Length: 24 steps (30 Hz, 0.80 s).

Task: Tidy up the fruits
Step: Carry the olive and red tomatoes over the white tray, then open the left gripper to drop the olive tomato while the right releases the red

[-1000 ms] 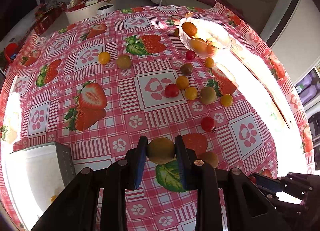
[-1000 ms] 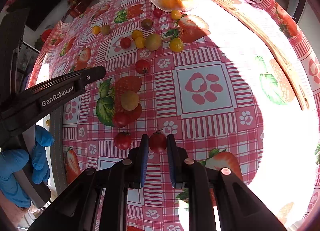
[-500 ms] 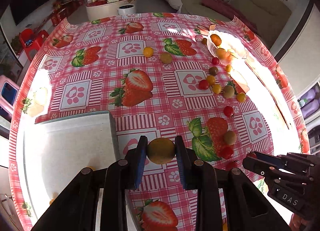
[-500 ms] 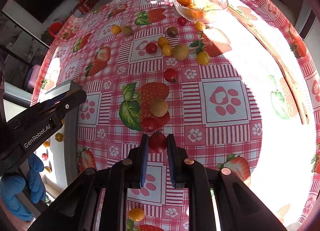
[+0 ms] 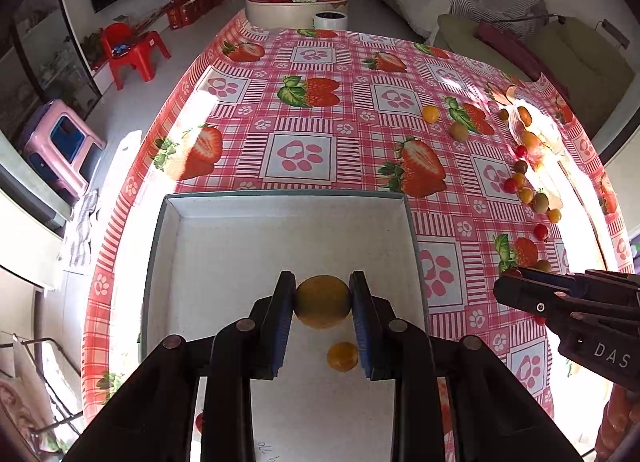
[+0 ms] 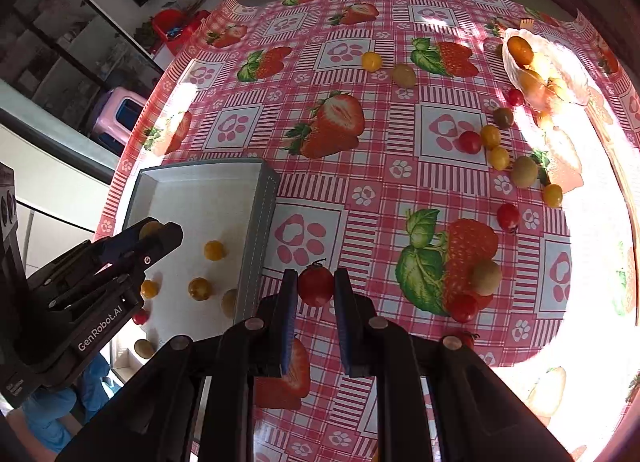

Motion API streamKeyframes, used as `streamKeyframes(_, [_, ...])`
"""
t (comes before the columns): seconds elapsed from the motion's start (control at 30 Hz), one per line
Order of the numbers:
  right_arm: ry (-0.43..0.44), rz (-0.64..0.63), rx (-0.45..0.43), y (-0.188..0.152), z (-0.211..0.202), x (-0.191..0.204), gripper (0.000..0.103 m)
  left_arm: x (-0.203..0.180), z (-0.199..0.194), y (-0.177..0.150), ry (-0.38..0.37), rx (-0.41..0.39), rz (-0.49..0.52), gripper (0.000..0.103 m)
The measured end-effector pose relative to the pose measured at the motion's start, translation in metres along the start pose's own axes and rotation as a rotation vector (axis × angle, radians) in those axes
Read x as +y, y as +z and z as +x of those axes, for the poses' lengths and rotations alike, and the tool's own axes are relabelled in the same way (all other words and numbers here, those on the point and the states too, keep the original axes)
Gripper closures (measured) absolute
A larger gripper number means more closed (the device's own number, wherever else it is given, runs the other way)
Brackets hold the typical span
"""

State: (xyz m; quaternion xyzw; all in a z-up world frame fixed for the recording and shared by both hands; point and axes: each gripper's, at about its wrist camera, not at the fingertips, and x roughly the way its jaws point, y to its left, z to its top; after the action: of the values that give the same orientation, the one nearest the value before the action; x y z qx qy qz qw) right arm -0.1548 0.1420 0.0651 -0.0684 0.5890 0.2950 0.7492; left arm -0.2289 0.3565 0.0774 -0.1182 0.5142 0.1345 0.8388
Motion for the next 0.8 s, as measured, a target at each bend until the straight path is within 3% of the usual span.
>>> streamKeyframes(0.37, [0.036,-0.074,0.069,0.032,0.053,0.062,0.083,0.053,0.034,-0.004,0.088,0.04,-0.058,0.073])
streamKeyframes(0.8, [-0.008,-0.074,0.124,0.057,0.098,0.073,0.083,0.058,0.057,-0.007,0.106,0.078,-0.044,0.073])
